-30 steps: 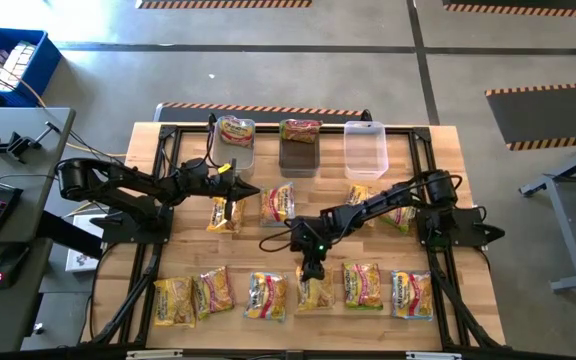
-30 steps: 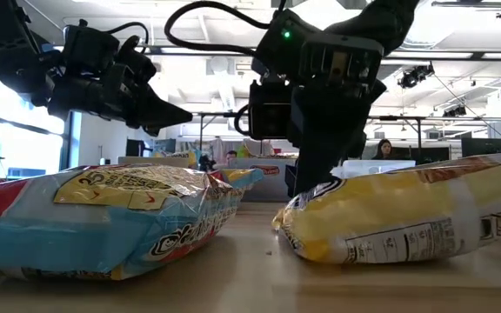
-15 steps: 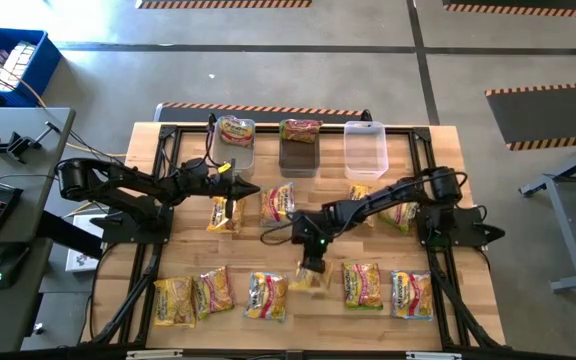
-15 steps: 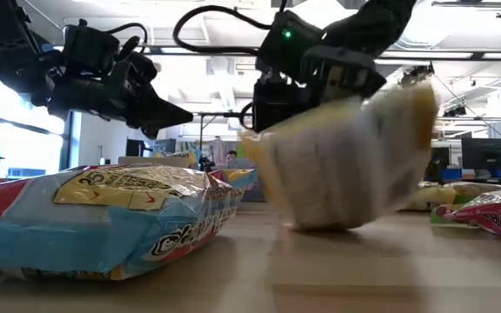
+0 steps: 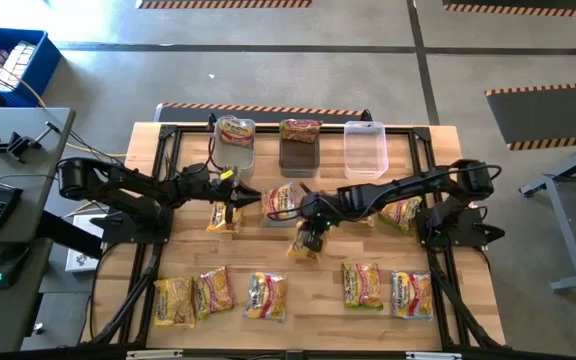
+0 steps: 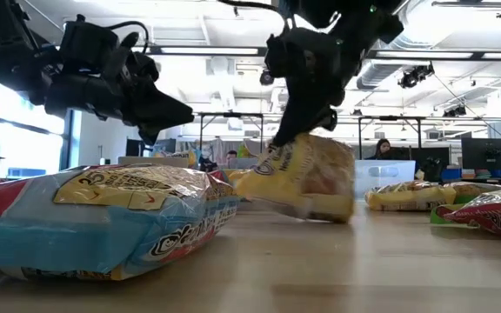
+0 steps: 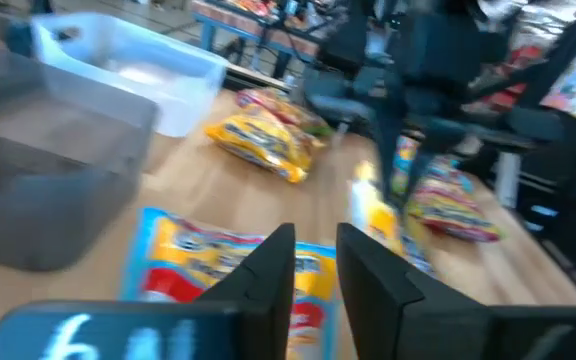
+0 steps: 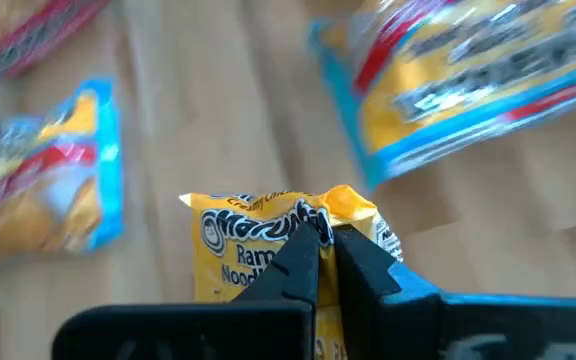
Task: Sort Maruchan noodles
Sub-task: Put the yellow noodle pack into the transparent bin
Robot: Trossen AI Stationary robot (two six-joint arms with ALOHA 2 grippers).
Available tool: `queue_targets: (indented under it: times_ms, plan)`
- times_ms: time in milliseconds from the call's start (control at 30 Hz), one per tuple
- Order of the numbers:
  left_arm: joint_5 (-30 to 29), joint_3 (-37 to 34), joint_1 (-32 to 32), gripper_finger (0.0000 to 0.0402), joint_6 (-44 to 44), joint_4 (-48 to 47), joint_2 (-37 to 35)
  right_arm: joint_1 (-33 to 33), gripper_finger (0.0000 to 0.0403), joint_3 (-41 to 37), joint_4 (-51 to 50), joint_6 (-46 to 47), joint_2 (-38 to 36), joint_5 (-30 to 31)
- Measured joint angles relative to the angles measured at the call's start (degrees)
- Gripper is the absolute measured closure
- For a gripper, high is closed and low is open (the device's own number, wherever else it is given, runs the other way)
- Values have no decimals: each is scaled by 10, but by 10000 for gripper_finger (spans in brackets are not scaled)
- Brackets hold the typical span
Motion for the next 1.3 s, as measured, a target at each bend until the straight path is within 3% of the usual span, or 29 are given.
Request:
queue_targets:
  times_ms: [267,533,900,1300]
  plan:
    - [-74,0,-71,264,-42,-4,0,12,402,0,39,4,-9,109]
    - [-85,0,-109,230,-84,-52,0,15,403,1,132,-22,-13,167]
    - [-164,0,-140,193,-89,-58,0,15,403,1,205,-60,-13,215]
    - [-145,16,-142,181,-98,-59,0,15,403,1,247,-71,-13,244]
